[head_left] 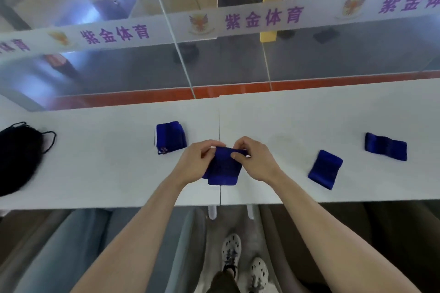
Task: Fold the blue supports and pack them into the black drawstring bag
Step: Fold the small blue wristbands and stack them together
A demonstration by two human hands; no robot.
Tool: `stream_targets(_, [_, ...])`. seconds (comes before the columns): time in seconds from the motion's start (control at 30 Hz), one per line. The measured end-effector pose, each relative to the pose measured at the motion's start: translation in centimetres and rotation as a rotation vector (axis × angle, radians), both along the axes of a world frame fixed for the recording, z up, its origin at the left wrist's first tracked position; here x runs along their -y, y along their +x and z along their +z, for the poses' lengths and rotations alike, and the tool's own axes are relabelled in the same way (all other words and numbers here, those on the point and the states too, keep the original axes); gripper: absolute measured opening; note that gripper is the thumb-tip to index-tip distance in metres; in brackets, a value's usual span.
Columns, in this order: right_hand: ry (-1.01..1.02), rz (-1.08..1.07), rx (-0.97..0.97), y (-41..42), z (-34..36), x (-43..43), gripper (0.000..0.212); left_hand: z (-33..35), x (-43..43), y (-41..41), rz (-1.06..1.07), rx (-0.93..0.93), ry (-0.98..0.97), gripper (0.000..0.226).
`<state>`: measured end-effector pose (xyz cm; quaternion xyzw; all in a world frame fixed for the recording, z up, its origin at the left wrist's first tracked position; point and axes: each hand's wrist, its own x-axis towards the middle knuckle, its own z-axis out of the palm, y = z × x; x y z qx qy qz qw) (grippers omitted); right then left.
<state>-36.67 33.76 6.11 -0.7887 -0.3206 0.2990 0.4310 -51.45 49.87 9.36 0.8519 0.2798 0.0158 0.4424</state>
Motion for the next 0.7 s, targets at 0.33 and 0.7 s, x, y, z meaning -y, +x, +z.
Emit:
stream_targets(0.33, [0.015, -0.028, -0.033, -5.0, 0.7, -8.1, 0.019, -0.3, -4.1, -7.2, 0.291, 0.167, -0.413, 0.06])
stream_targets(0.7, [-0.156, -0.039, -0.094, -10.9, -1.0, -13.9, 0.038, -4.2, -7.4, -11.3, 0.668, 0.286, -0.61, 0.051])
